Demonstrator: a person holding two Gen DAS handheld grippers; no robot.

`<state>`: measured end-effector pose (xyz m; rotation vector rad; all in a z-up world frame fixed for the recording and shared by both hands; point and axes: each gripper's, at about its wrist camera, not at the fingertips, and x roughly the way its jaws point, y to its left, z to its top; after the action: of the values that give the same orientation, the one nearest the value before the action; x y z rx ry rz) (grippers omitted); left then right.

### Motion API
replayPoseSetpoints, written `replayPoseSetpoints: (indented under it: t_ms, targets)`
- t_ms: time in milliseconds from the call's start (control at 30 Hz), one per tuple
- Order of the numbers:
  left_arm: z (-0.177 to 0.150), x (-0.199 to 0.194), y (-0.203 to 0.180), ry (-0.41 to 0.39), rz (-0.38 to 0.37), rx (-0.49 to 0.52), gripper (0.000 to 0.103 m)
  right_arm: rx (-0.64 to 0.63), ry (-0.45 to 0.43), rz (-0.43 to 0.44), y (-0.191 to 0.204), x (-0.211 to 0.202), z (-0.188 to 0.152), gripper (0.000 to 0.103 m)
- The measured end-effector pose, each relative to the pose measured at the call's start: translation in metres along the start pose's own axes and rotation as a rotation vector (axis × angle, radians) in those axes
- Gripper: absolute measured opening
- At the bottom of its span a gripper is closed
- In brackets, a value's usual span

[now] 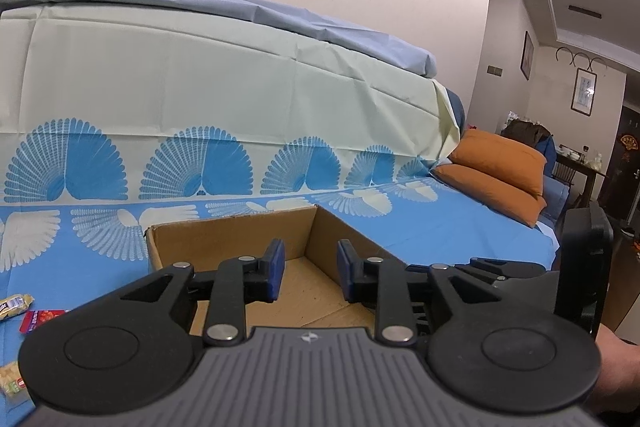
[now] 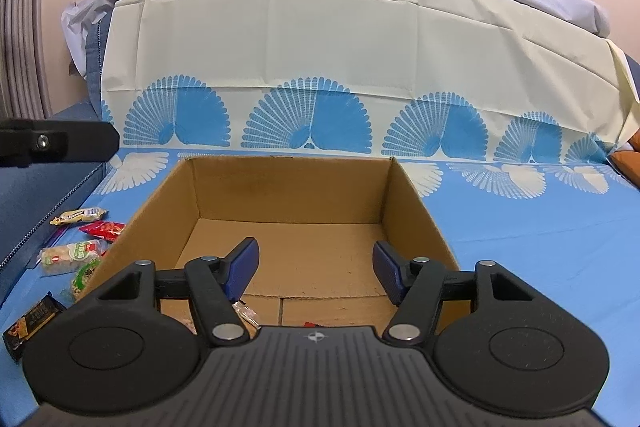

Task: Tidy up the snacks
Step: 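Open both tools to drop the red packet and cookie bag into the box, then grasp the dark biscuit bar with the left tool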

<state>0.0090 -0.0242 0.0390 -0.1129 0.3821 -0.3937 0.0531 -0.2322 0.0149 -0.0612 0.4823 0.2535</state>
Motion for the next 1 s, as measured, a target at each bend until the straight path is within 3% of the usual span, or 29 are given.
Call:
replayPoseSetpoints:
  t_ms: [167,467,600,667,733,833,933,1000]
  targets:
    - [-0.003,-0.004,0.01,0.026,0.014,-0.013,0.032,-0.002,0.006,0.009,0.005,0.0,-0.001,0.064]
    - [-0.018,-0.015,0.041,0.132,0.125,-0.004,0.032,-0.007,0.028,0.025,0.017,0.005,-0.002,0.065]
    - [-0.029,-0.015,0.072,0.265,0.202,-0.014,0.036,-0.006,0.038,0.033,0.022,0.007,-0.003,0.066]
    - [-0.037,-0.012,0.094,0.37,0.274,-0.044,0.04,-0.01,0.04,0.041,0.025,0.006,-0.003,0.066]
    - [-0.048,-0.01,0.118,0.466,0.348,-0.109,0.041,-0.017,0.038,0.051,0.028,0.006,-0.003,0.066]
    - [-0.066,-0.012,0.16,0.598,0.432,-0.267,0.055,-0.023,0.04,0.063,0.033,0.007,-0.003,0.066]
    - [-0.079,-0.02,0.187,0.645,0.446,-0.384,0.067,-0.025,0.044,0.075,0.038,0.009,-0.002,0.066]
    - [-0.081,-0.02,0.196,0.657,0.447,-0.385,0.072,-0.03,0.045,0.085,0.042,0.01,-0.001,0.066]
